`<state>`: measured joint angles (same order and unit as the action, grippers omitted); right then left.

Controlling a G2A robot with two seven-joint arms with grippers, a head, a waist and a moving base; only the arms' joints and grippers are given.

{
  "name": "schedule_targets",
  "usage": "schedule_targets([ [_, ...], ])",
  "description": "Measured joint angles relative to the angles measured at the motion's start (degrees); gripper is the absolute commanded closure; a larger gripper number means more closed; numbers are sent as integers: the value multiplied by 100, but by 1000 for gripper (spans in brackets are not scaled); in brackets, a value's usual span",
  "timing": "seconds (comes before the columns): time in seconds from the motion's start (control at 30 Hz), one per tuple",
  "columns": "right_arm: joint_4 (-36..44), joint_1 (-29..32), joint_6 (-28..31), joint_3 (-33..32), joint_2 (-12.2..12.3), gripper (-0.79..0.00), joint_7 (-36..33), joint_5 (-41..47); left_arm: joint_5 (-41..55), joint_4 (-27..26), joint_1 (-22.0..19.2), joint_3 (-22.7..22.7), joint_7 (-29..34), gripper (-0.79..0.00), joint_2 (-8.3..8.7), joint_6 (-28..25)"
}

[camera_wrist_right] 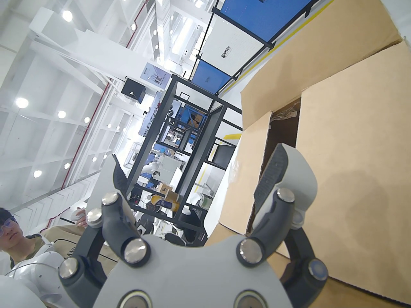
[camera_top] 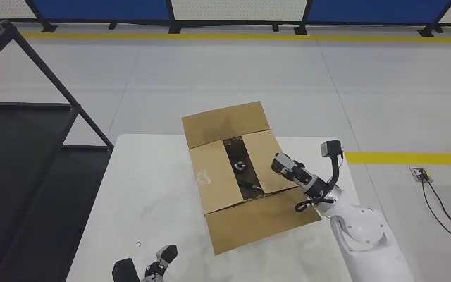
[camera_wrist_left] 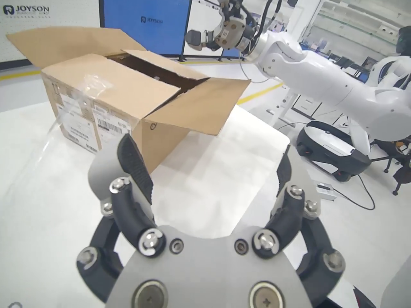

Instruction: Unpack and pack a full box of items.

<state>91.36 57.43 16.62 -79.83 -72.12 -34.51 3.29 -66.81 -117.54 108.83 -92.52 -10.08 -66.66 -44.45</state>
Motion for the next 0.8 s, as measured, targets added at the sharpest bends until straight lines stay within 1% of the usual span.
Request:
schedule_targets([
  [0.3, 37, 15, -58, 36, 8, -785, 74, -3, -21, 1, 0, 18, -107, -785, -3, 25],
  [0.37, 36, 15, -57, 36, 8, -785, 74, -3, 233, 104, -68, 144, -66, -785, -7, -102],
  [0.4, 36, 15, -57, 35, 8, -785, 73, -3, 496, 162, -131, 199, 21, -785, -7, -115],
  [0.5, 36, 15, -56, 35, 8, -785, 73, -3, 1513, 288, -302, 398, 495, -785, -10, 58],
  [0.63, 36, 15, -56, 35, 8, -785, 73, -3, 2668, 319, -472, 709, 1308, -785, -6, 454],
  [0.73, 36, 15, -56, 35, 8, -785, 73, -2, 3135, 274, -572, 866, 1762, -785, 3, 613],
  [0.8, 66, 40, -43, 39, 9, -785, 57, 18, 3268, 255, -604, 876, 1821, -785, 7, 626],
])
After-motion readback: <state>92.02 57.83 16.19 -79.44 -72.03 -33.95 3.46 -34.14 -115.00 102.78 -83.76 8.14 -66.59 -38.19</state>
